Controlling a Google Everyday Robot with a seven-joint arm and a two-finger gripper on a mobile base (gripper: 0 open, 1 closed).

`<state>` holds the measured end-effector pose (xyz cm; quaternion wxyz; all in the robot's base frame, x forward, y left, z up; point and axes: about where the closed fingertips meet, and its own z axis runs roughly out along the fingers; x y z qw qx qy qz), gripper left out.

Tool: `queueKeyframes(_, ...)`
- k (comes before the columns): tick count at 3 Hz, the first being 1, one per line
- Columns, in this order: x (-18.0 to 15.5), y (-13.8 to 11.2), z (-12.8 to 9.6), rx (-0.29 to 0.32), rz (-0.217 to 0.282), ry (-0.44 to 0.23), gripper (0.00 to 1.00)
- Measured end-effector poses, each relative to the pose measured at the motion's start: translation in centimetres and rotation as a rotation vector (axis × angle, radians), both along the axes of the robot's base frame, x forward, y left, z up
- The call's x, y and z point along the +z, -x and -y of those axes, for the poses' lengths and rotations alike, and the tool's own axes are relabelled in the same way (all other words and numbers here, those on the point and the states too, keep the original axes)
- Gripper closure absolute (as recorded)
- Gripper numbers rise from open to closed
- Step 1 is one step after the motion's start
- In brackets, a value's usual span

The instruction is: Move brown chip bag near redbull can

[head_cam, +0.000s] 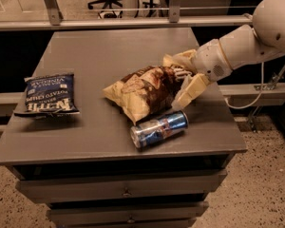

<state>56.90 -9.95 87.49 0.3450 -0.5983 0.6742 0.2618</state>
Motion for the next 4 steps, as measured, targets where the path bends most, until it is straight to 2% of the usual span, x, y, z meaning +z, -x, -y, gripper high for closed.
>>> queueKeyframes(1, 0.0, 0.0, 0.0, -0.005, -0.006, -0.003, 0.00)
queueKeyframes(2, 0.6, -0.4, 4.1, -0.147, 0.011, -0.035, 0.00)
queueKeyframes(3, 2.5, -0.4, 12.7, -0.380, 0.071, -0.082, 0.00)
queueKeyframes(4, 3.2, 0.0, 18.6, -0.557, 0.128, -0.111, 0.00)
